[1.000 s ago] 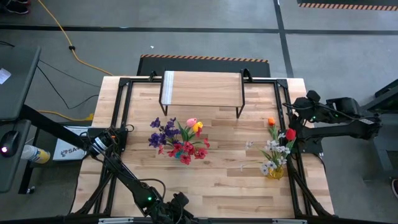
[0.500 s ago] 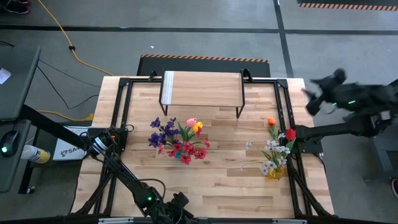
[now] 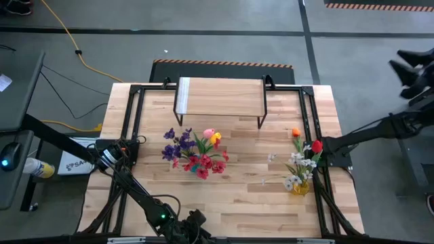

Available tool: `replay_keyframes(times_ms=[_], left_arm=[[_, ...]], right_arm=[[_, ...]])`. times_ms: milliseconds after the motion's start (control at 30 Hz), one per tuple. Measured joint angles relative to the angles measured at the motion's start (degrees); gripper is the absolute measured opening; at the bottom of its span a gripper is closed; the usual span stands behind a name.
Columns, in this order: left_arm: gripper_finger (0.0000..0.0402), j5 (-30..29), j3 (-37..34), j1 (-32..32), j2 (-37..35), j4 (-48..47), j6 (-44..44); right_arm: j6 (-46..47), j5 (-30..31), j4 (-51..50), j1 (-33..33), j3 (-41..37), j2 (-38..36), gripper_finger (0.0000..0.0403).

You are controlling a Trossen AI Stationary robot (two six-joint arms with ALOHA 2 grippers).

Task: Pick and place flowers into a vace then onto a shelf
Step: Adjust the vases

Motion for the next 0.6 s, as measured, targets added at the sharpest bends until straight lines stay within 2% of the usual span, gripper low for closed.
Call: replay_keyframes(times_ms=[200, 600], left_arm=[[0.0287, 0.0, 0.0, 0.0, 0.0, 0.1, 0.0], [0.0287, 0.0, 0.0, 0.0, 0.0, 0.3, -0.6]], right_arm=[[1.4, 7.0, -1.3, 10.8, 6.8, 0.0, 0.0216], [1.1, 25.4, -1.5, 32.6, 6.6, -1.3, 0.0216]])
